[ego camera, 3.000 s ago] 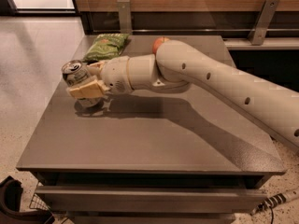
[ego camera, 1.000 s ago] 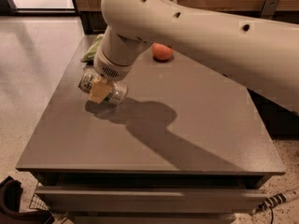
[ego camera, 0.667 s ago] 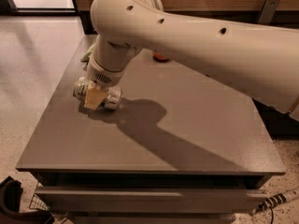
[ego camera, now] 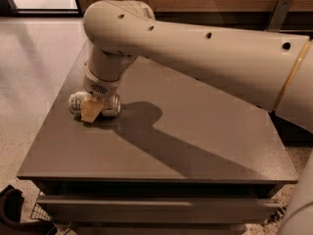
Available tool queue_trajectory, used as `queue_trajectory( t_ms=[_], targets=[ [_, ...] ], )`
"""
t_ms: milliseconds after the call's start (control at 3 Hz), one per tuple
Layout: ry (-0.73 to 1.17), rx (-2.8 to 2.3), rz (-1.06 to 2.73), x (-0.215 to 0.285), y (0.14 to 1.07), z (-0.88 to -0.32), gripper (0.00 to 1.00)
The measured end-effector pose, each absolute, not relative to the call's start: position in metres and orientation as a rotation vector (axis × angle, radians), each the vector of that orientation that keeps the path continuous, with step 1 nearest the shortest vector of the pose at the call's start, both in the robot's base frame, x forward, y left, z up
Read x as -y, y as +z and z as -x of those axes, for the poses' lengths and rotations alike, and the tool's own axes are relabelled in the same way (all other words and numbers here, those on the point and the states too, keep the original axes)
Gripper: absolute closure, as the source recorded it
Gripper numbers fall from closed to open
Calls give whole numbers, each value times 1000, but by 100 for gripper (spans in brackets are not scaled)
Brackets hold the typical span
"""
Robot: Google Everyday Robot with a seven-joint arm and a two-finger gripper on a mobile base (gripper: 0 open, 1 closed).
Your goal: Knock 7up can over
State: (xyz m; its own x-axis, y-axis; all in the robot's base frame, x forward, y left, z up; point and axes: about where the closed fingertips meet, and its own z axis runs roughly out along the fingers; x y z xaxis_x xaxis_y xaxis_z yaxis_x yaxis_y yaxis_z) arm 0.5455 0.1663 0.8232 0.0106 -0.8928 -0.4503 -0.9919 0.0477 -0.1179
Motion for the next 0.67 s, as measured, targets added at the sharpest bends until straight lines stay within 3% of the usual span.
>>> queue_trajectory(
  t_ms=[667],
  targets=[
    [330, -1928, 1893, -167, 825, -545, 41]
  ],
)
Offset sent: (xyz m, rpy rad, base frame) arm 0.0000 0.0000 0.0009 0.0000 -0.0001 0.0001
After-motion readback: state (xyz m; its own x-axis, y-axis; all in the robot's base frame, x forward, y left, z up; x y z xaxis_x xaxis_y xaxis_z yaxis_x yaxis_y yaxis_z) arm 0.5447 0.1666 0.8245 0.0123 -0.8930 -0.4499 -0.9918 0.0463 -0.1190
